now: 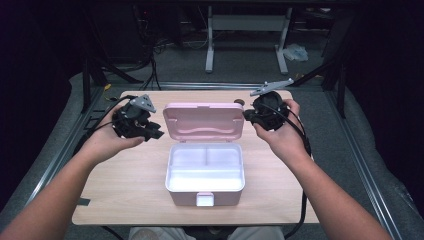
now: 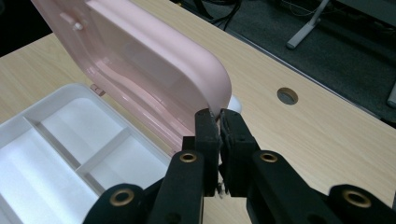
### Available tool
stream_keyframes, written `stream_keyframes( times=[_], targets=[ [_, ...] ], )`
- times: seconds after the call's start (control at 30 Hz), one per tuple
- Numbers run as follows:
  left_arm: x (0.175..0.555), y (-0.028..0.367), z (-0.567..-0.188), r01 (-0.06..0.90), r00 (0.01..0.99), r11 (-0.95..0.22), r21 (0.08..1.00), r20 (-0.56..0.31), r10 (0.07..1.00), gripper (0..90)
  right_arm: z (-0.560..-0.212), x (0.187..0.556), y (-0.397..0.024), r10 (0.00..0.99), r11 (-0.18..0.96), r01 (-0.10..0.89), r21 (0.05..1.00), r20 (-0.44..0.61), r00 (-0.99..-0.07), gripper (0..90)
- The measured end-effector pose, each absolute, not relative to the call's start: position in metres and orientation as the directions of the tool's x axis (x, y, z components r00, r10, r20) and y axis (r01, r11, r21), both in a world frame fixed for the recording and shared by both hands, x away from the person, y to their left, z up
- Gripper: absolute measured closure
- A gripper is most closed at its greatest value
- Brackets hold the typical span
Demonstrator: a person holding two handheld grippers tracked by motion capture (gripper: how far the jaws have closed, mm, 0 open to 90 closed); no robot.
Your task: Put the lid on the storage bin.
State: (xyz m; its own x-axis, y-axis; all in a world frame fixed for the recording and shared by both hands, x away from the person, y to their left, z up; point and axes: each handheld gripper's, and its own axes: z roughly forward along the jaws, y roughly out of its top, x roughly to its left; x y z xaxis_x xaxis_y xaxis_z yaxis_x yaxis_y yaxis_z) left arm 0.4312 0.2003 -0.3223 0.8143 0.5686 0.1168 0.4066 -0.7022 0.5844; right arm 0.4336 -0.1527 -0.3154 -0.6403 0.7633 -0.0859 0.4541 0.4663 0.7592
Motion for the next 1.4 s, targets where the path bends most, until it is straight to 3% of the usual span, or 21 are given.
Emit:
stream_keyframes(
  times=[0.17, 0.47, 0.63, 0.97, 1.4],
  targets=[
    [0.440, 0.203, -0.312, 0.413, 0.811, -0.681, 0.604, 0.095, 0.577, 61.8, -0.315, 0.433, -0.153, 0.758, 0.471, 0.451, 0.758, -0.086, -0.646, 86.4],
    [0.454, 0.201, -0.292, 0.417, 0.798, -0.664, 0.620, 0.101, 0.595, 84.8, -0.316, 0.429, -0.155, 0.751, 0.473, 0.448, 0.759, -0.081, -0.655, 86.2],
    [0.468, 0.185, -0.286, 0.425, 0.794, -0.667, 0.612, 0.101, 0.599, 89.6, -0.316, 0.427, -0.155, 0.749, 0.476, 0.450, 0.756, -0.081, -0.657, 86.2],
    [0.473, 0.180, -0.285, 0.416, 0.812, -0.680, 0.604, 0.090, 0.576, 90.0, -0.317, 0.425, -0.161, 0.732, 0.465, 0.459, 0.757, -0.038, -0.680, 84.7],
    [0.444, 0.183, -0.294, 0.369, 0.843, -0.699, 0.613, 0.096, 0.529, 90.0, -0.326, 0.401, -0.188, 0.706, 0.467, 0.471, 0.748, 0.004, -0.708, 78.2]
  ],
)
